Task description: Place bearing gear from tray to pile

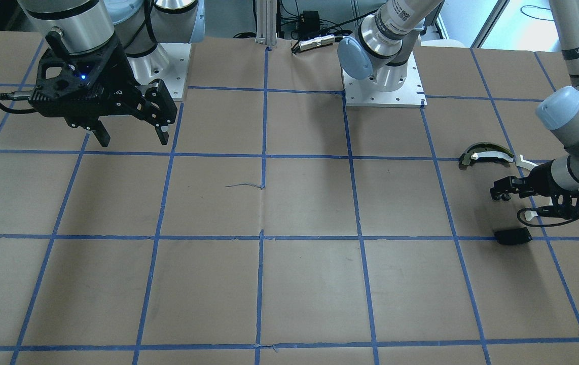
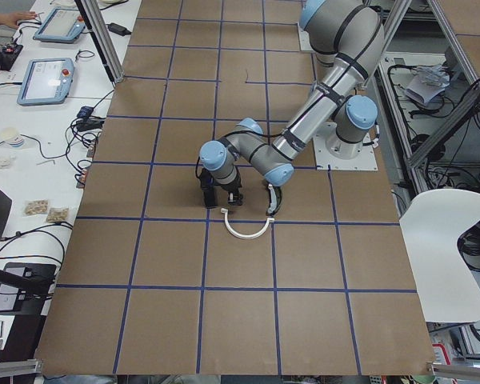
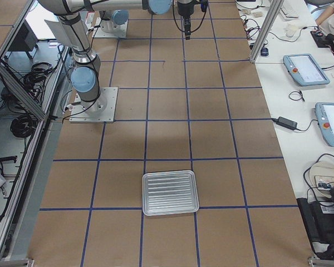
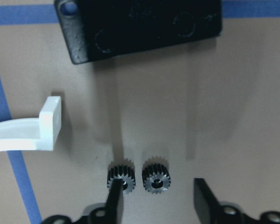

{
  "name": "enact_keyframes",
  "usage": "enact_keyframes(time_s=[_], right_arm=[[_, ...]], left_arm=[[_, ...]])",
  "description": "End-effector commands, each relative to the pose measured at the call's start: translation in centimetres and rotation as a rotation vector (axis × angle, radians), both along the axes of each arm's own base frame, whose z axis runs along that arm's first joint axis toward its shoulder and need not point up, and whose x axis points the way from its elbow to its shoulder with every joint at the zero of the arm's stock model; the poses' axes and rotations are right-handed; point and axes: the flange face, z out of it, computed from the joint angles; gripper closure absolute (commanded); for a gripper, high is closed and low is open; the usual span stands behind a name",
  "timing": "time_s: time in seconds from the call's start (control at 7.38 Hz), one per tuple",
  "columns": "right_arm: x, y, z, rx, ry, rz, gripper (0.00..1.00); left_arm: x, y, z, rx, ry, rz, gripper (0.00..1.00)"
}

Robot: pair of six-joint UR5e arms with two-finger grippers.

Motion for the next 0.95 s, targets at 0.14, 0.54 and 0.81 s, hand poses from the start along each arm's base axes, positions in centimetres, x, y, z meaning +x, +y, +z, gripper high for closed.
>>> enact_keyframes(time_s=[0.14,0.54,0.81], right_arm=[[0.0,0.0,0.1,-0.003,-0.002,-0.001,0.0],[0.0,0.0,0.1,-0.003,-0.002,-0.001,0.0],[0.0,0.0,0.1,-0.003,-0.002,-0.001,0.0]], left_arm=[[-5.5,-5.8,8.1,-0.059,-0.085,0.006,0.0],[-16.7,-7.2,23.1,-0.158,-0.122,0.087,0.0],[-26.1,-5.0,28.6,-0.252,-0.115,-0.014,0.0]])
